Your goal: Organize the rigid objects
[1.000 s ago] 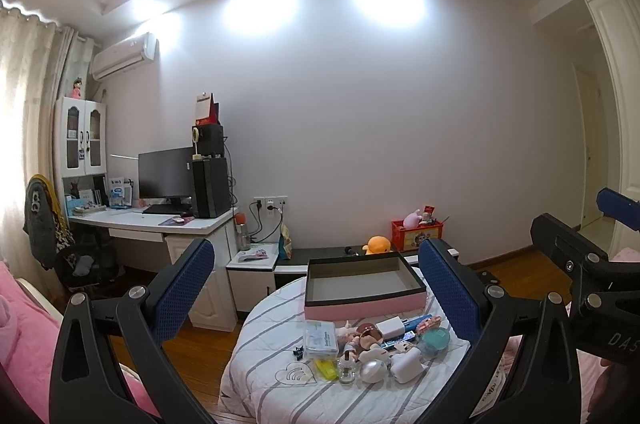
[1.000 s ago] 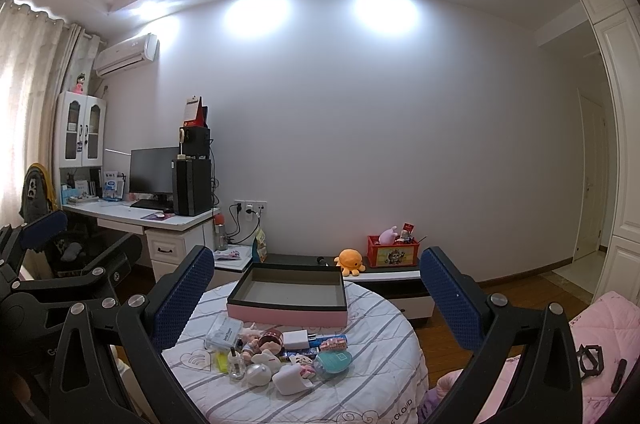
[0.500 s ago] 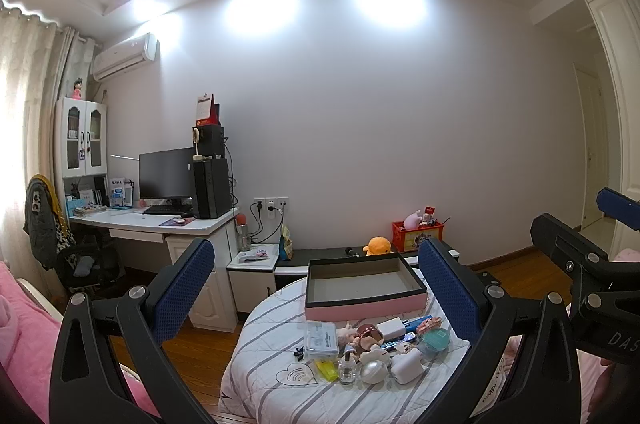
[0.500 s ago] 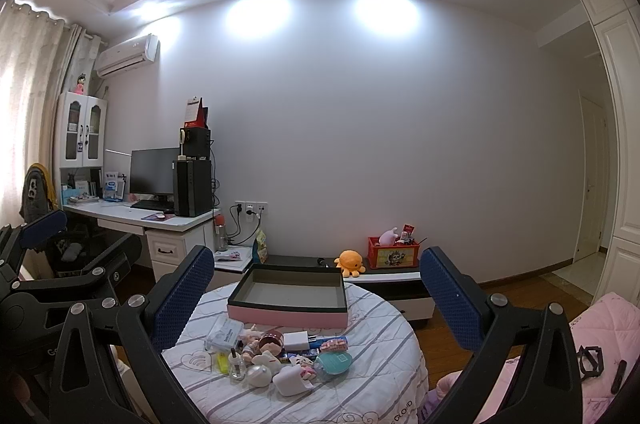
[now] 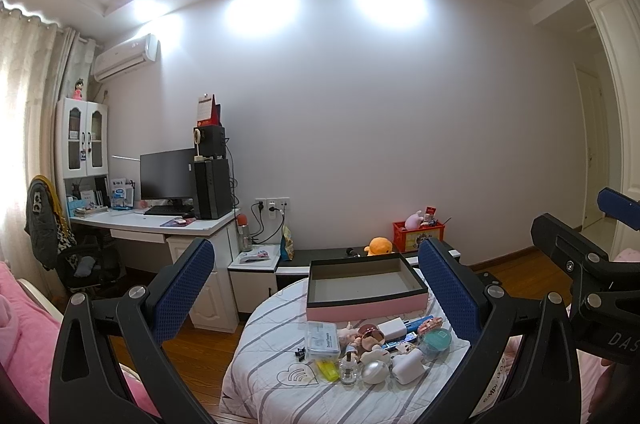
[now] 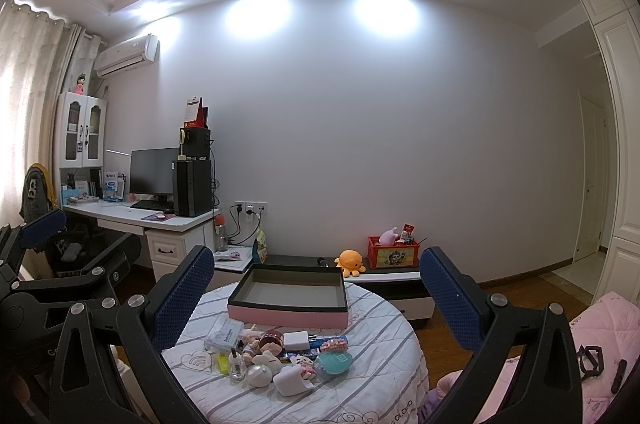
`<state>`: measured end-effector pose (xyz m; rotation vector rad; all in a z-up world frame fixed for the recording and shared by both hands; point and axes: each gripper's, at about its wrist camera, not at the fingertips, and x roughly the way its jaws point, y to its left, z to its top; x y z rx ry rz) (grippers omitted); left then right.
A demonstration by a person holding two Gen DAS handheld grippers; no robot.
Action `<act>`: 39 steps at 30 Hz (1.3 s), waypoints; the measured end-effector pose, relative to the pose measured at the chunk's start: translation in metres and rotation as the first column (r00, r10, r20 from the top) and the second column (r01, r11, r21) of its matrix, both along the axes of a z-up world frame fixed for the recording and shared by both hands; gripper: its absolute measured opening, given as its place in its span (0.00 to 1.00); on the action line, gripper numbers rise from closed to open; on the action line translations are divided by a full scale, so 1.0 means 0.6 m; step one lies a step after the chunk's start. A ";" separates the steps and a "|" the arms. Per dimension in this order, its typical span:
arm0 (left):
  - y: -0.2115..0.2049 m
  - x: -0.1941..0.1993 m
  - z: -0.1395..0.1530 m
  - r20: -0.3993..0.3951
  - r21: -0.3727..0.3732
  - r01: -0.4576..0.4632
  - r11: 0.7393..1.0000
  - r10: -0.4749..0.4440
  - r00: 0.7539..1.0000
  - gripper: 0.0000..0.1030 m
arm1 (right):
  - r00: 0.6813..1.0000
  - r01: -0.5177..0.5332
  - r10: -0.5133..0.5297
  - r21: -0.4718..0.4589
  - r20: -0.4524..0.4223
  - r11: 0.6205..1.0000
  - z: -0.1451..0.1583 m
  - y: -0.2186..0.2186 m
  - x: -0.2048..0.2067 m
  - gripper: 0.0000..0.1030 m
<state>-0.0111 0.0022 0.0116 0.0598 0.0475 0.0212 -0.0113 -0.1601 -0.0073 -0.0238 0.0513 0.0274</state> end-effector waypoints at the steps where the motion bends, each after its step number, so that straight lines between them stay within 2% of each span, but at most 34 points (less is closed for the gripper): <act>1: 0.000 0.000 0.000 -0.001 0.000 0.001 1.000 -0.001 1.000 1.00 | 1.000 -0.001 0.001 0.000 -0.001 1.000 0.000 0.000 0.000 1.00; 11: 0.004 0.023 -0.020 -0.036 -0.008 0.010 1.000 -0.010 0.999 1.00 | 1.000 0.002 -0.002 -0.006 -0.030 1.000 -0.016 0.003 0.016 1.00; 15: 0.001 0.059 -0.054 -0.086 -0.011 0.015 1.000 -0.016 0.996 1.00 | 0.997 -0.016 0.015 -0.003 -0.077 1.000 -0.044 -0.001 0.048 1.00; 18: 0.001 0.099 -0.094 -0.154 -0.020 0.020 1.000 -0.023 0.988 1.00 | 0.990 -0.049 0.048 -0.004 -0.129 0.999 -0.080 0.000 0.083 1.00; 24: 0.008 0.187 -0.200 -0.309 -0.050 0.032 0.998 -0.046 0.950 1.00 | 0.960 -0.076 0.074 0.004 -0.270 0.997 -0.182 -0.005 0.163 1.00; 31: 0.027 0.271 -0.317 -0.489 -0.032 -0.029 0.999 0.010 0.872 1.00 | 0.893 -0.063 0.070 0.031 -0.444 0.998 -0.301 -0.017 0.249 1.00; 35: 0.038 0.294 -0.355 -0.545 -0.030 -0.039 0.999 0.016 0.838 1.00 | 0.850 -0.066 0.076 0.037 -0.522 0.997 -0.352 -0.016 0.291 1.00; 39: 0.049 0.304 -0.371 -0.573 -0.024 -0.035 0.999 0.015 0.819 1.00 | 0.831 -0.106 0.125 0.066 -0.542 0.992 -0.372 -0.008 0.304 1.00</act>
